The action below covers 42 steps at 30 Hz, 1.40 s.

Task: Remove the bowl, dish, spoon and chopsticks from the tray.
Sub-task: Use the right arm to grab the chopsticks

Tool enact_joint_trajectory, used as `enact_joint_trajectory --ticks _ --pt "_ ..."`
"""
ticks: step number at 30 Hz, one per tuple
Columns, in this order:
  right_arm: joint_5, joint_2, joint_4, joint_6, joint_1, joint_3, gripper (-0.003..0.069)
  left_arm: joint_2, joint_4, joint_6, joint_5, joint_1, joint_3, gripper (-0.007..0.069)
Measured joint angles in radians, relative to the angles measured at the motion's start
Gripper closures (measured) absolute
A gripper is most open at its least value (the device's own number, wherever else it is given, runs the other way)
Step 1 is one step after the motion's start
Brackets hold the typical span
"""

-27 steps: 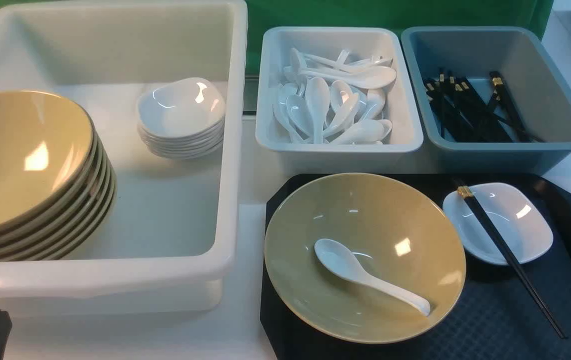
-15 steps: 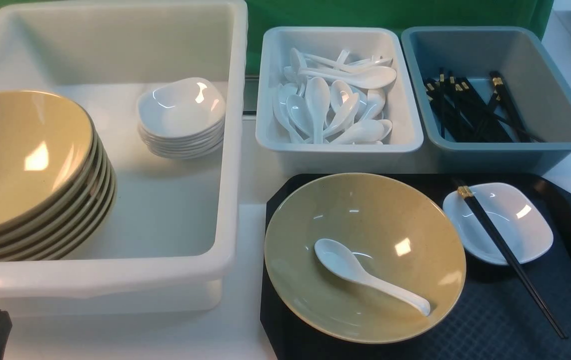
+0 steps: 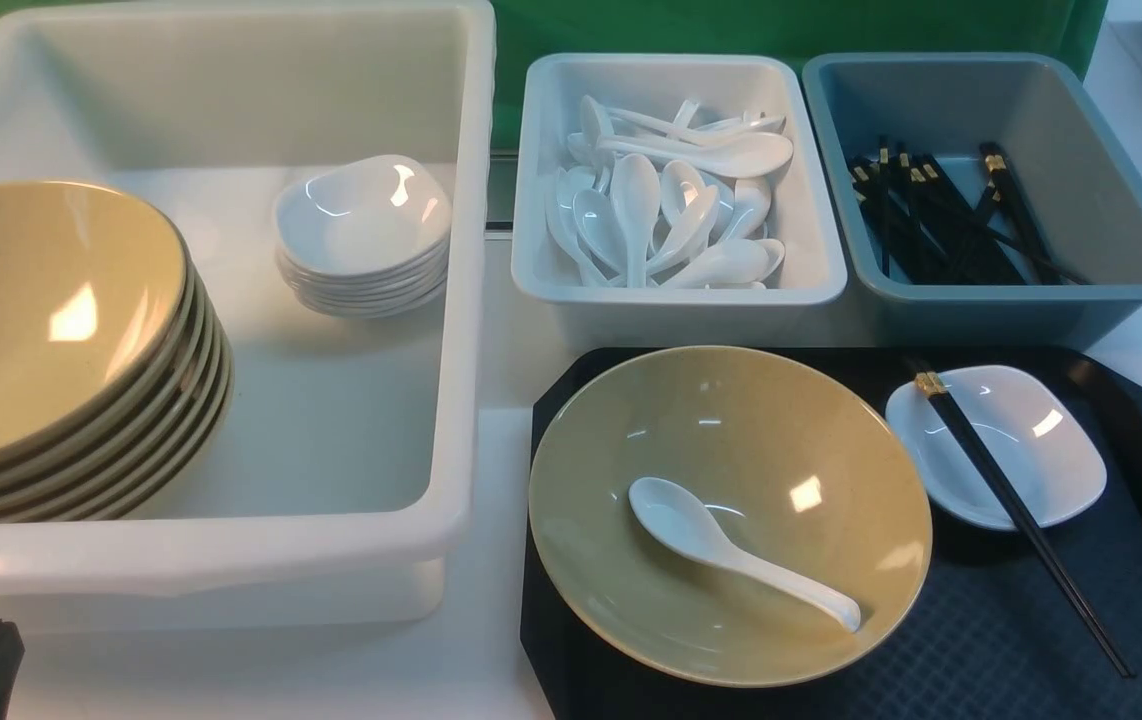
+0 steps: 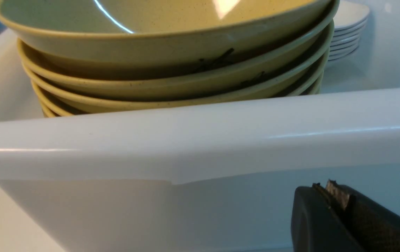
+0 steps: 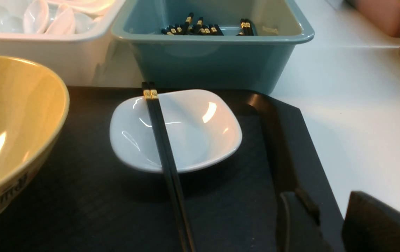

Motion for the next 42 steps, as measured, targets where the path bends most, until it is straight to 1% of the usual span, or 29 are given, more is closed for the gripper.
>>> enact_joint_trajectory --ticks 31,35,38,39,40,42 --pt "0.000 0.000 0.000 -0.020 0.000 0.000 0.0421 0.000 0.000 0.000 0.002 0.000 0.000 0.0636" --pt "0.000 0.000 0.000 -0.020 0.000 0.000 0.0421 0.000 -0.028 -0.003 -0.001 0.000 0.000 0.0636" --pt "0.000 0.000 0.000 0.036 0.000 0.000 0.0421 0.000 -0.159 -0.052 -0.038 0.000 0.000 0.0636" --pt "0.000 0.000 0.000 0.084 0.000 0.000 0.0421 0.000 -0.234 -0.091 -0.054 0.000 0.000 0.0636" --pt "-0.002 0.000 0.001 0.136 0.000 0.000 0.0421 0.000 -0.326 -0.142 -0.065 0.000 0.000 0.0636" --pt "-0.006 0.000 0.016 0.325 0.000 0.000 0.0421 0.000 -0.516 -0.249 -0.087 0.000 0.000 0.0636"
